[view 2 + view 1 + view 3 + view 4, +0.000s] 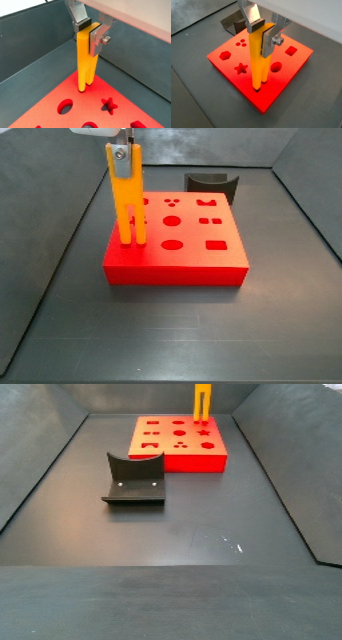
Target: Insert the square-circle object.
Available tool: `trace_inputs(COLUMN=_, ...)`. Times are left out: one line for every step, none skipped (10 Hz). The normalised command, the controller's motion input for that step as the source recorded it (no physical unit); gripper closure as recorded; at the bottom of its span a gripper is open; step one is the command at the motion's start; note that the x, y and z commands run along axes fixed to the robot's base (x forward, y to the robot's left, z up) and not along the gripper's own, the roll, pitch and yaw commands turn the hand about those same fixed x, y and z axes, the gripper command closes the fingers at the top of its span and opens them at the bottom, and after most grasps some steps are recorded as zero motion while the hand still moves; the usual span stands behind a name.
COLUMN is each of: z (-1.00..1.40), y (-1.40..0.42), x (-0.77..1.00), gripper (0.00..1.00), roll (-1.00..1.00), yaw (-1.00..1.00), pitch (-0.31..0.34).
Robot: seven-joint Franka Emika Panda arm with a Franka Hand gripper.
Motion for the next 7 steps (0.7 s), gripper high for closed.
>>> trace_inputs(z=-0.16, y=0.00, x=0.00, gripper=1.00, roll=-0.09, yaw=0.02, pitch=-0.133)
trace_inputs(z=-0.33, y=0.00, x=0.09, gripper=1.00, roll=-0.10, yaw=0.01, pitch=-0.149)
trace_inputs(z=-0.49, y=0.00, x=0.00, gripper=1.00, roll=0.00, yaw=0.00, pitch=-0.163)
trace_inputs(z=-0.37, y=0.00, x=-0.06, gripper=1.00, roll=0.03, yaw=0.00, pitch=-0.123)
trace_inputs(z=-0.19, y=0.00, x=-0.13, gripper=1.00, roll=0.07, yaw=0.00, pitch=-0.060)
trace_inputs(z=0.00, y=0.02, x=-0.27, gripper=1.00, roll=0.00, yaw=0.00, pitch=-0.051)
trace_inputs(z=0.00, y=0.00, x=-0.20, gripper=1.00, roll=0.00, yaw=0.00, pitch=-0.066)
